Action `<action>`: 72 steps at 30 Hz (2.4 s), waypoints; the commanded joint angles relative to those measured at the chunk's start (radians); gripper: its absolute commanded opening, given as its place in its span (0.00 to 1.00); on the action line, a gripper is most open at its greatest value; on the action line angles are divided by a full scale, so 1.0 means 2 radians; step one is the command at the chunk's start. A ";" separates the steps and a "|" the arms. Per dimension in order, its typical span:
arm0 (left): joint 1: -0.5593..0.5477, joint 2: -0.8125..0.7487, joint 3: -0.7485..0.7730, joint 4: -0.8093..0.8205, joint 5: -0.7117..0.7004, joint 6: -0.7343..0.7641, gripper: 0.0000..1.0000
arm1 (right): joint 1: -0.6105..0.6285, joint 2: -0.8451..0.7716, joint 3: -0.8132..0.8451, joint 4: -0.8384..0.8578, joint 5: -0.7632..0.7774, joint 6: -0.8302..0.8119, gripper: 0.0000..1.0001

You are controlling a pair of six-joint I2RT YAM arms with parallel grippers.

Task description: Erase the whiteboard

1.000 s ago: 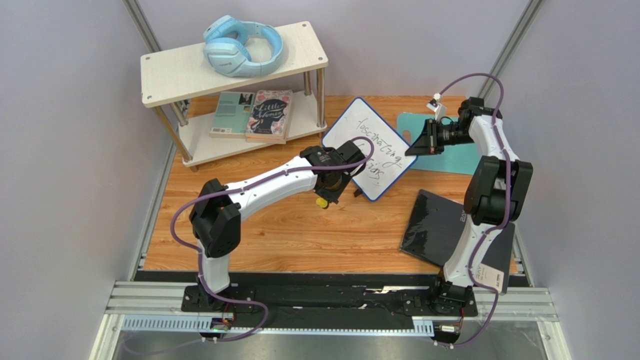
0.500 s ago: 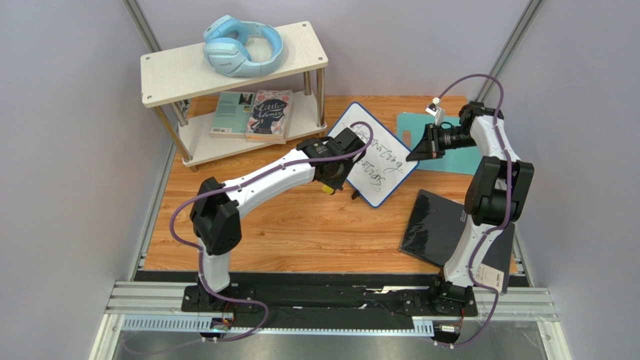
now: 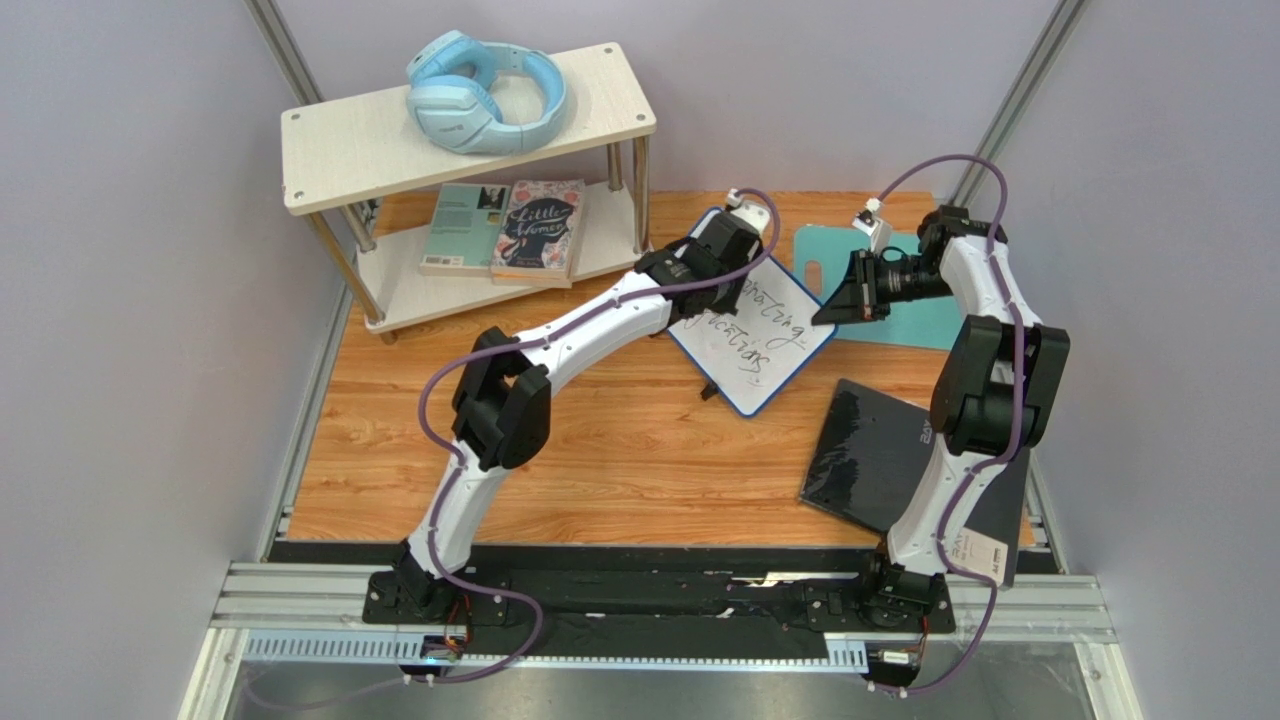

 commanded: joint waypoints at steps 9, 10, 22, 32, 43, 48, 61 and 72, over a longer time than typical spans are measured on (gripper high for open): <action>0.089 0.063 0.097 0.137 0.115 -0.002 0.00 | 0.014 0.007 0.025 -0.066 0.040 -0.067 0.00; 0.090 0.079 0.122 0.118 0.119 0.005 0.00 | 0.014 0.008 0.026 -0.067 0.040 -0.073 0.00; 0.090 0.108 0.121 0.102 0.173 -0.009 0.00 | 0.014 0.022 0.055 -0.084 0.051 -0.076 0.00; 0.045 0.112 0.104 0.043 0.190 0.046 0.00 | 0.014 0.032 0.078 -0.087 0.048 -0.064 0.00; -0.014 0.110 0.084 -0.014 0.195 0.058 0.00 | 0.014 0.036 0.083 -0.084 0.045 -0.060 0.00; -0.043 0.097 0.064 -0.014 0.172 0.070 0.00 | 0.014 0.041 0.091 -0.083 0.039 -0.054 0.00; 0.065 0.106 0.072 -0.017 0.143 -0.001 0.00 | 0.014 0.035 0.087 -0.090 0.037 -0.064 0.00; 0.094 0.133 0.116 -0.027 0.175 -0.009 0.00 | 0.014 0.035 0.087 -0.100 0.040 -0.076 0.00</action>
